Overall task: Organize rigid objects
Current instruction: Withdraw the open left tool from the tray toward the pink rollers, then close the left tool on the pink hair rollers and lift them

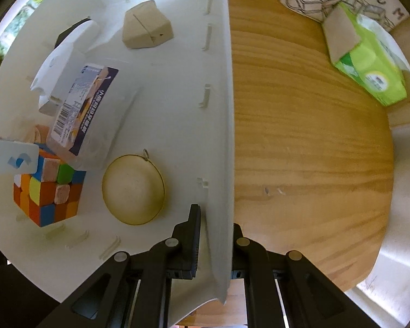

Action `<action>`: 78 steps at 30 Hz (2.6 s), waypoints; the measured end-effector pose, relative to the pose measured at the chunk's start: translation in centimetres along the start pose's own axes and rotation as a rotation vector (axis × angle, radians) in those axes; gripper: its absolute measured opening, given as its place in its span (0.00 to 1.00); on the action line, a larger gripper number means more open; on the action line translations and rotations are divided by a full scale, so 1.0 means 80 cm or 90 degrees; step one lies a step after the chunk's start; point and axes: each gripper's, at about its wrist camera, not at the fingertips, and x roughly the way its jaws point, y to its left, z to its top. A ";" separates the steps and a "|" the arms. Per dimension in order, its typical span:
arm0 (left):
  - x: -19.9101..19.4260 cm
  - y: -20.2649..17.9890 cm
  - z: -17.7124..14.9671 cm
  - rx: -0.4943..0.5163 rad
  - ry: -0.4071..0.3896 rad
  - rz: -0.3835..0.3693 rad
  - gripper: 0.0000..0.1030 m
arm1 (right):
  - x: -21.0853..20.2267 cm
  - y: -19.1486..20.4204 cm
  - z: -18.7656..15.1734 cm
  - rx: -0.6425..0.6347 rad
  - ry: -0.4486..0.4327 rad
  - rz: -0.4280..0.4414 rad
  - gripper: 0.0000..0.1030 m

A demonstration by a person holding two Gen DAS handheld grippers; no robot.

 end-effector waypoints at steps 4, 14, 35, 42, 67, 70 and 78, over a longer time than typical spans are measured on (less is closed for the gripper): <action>0.015 0.012 0.007 0.018 0.010 0.001 0.82 | -0.001 -0.008 0.005 0.028 0.004 -0.008 0.10; 0.067 0.037 0.022 0.011 0.050 0.011 0.82 | -0.006 -0.011 0.013 0.056 0.014 -0.029 0.13; 0.158 0.023 0.050 -0.002 0.133 -0.014 0.82 | -0.006 -0.014 0.021 0.068 0.023 -0.029 0.13; 0.178 0.008 0.061 0.017 0.144 -0.017 0.82 | -0.004 -0.017 0.022 0.075 0.026 -0.027 0.13; 0.203 -0.003 0.070 0.046 0.153 -0.036 0.31 | 0.002 -0.019 0.024 0.082 0.037 -0.026 0.13; 0.202 -0.006 0.069 0.043 0.153 -0.046 0.28 | 0.001 -0.017 0.021 0.083 0.035 -0.026 0.13; 0.188 -0.010 0.065 0.030 0.145 -0.060 0.27 | -0.002 -0.017 0.019 0.076 0.028 -0.023 0.13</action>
